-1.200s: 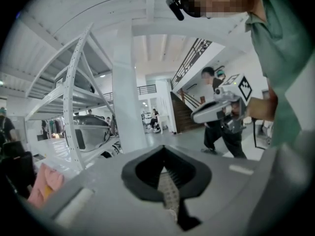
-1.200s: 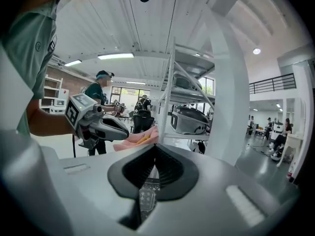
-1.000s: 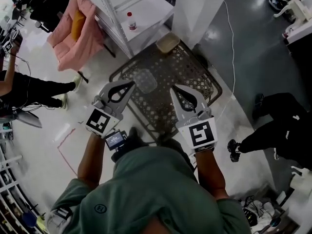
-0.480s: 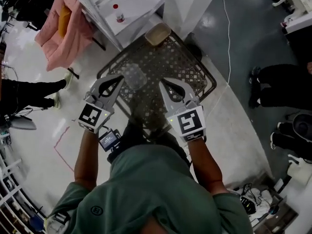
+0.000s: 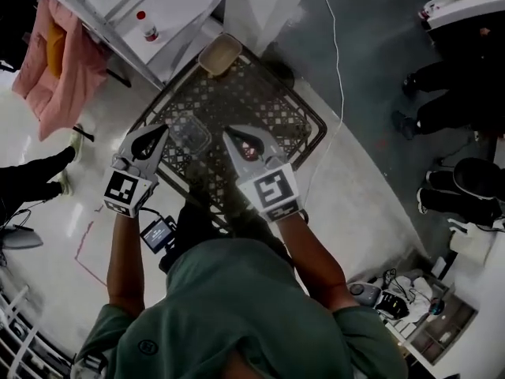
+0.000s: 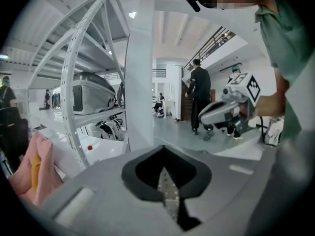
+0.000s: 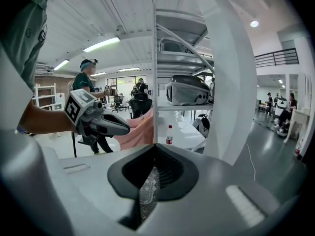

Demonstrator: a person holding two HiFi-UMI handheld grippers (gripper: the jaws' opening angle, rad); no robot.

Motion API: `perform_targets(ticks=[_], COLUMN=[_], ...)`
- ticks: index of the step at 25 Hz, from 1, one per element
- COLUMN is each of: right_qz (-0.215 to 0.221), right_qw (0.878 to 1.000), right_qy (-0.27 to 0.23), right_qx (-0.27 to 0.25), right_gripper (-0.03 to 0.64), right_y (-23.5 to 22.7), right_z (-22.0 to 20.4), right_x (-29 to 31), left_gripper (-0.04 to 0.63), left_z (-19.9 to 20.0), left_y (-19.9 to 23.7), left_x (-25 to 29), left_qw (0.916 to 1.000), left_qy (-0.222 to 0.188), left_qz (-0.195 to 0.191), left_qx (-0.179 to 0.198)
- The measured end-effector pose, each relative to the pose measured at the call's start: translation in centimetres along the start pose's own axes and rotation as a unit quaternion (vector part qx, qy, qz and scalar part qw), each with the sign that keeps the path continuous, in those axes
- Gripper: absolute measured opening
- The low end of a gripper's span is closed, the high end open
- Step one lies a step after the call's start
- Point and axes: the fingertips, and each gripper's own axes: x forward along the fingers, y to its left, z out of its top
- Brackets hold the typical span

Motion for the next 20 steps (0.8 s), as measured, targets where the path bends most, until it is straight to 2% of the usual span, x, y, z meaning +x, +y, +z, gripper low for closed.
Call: perform_targets(ticks=[9,20], right_qz=[0.001,0.011], right_qw=[0.998,0.991], right_qy=[0.048,0.114], right_qx=[0.028,0.070], right_gripper=[0.005,0.026], right_y=[-1.0,-0.7], right_z=[-5.0,-13.8], right_x=[7.2,14.0], left_gripper=[0.002,0.003], left_z=[-6.6,-16.3], left_y=[4.3,7.0], left_x=[3.2,6.5], left_qw=[0.9986,0.9928], left_qy=[0.035,0.084], left_qz=[-0.021,-0.032], left_qx=[-0.033,-0.079])
